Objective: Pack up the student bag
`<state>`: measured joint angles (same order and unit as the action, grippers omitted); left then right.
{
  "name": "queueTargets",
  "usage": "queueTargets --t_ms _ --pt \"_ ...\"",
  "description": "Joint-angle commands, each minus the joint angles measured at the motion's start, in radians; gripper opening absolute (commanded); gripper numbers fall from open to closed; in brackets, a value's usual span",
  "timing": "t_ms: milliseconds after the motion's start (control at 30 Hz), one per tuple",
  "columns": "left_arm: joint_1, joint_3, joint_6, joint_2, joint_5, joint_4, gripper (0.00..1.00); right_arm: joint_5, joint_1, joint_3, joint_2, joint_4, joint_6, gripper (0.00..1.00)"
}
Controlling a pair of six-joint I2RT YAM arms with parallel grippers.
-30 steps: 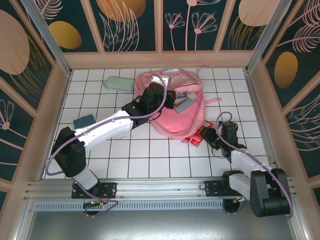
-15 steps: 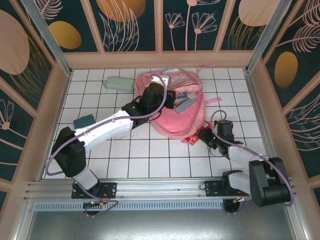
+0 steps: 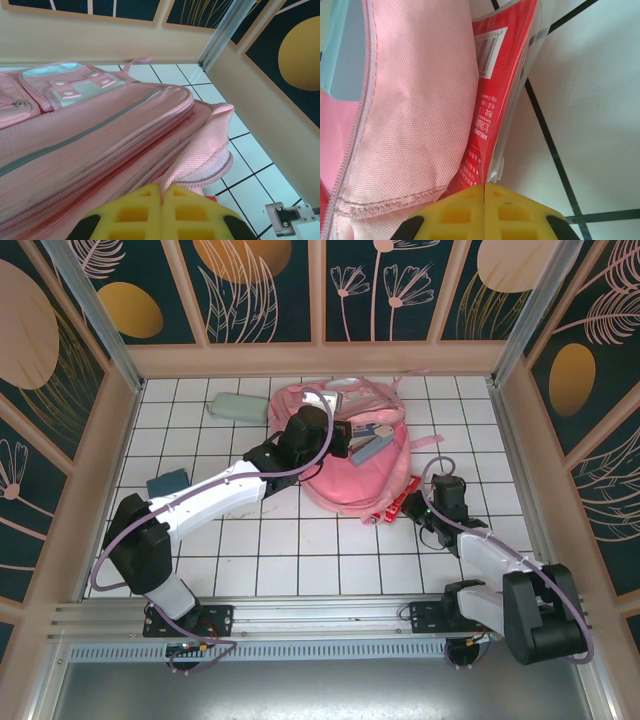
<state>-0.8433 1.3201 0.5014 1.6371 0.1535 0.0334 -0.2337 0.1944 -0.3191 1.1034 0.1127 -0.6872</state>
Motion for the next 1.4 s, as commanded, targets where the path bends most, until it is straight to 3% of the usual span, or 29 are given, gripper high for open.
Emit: queueTargets --t_ms 0,567,733,1067,1233,1367 --pt "0.000 0.051 0.014 -0.031 -0.004 0.068 0.00 0.028 -0.015 -0.003 -0.068 -0.027 0.005 0.00" --pt "0.000 0.051 0.015 -0.032 0.000 0.069 0.00 -0.010 -0.072 -0.043 -0.419 -0.248 0.016 0.00" --pt "0.001 0.056 0.018 -0.028 -0.008 0.071 0.00 -0.047 -0.072 -0.079 -0.431 -0.261 0.019 0.00" --pt "0.000 0.085 0.019 -0.016 0.015 0.056 0.00 -0.161 -0.069 -0.167 -0.459 -0.112 -0.041 0.00" --pt "0.000 0.142 0.023 0.004 0.019 0.038 0.00 -0.206 -0.050 -0.118 -0.387 0.100 -0.132 0.00" --pt "0.000 0.217 0.020 0.024 0.023 0.011 0.00 -0.177 0.024 -0.090 -0.277 0.299 -0.182 0.00"
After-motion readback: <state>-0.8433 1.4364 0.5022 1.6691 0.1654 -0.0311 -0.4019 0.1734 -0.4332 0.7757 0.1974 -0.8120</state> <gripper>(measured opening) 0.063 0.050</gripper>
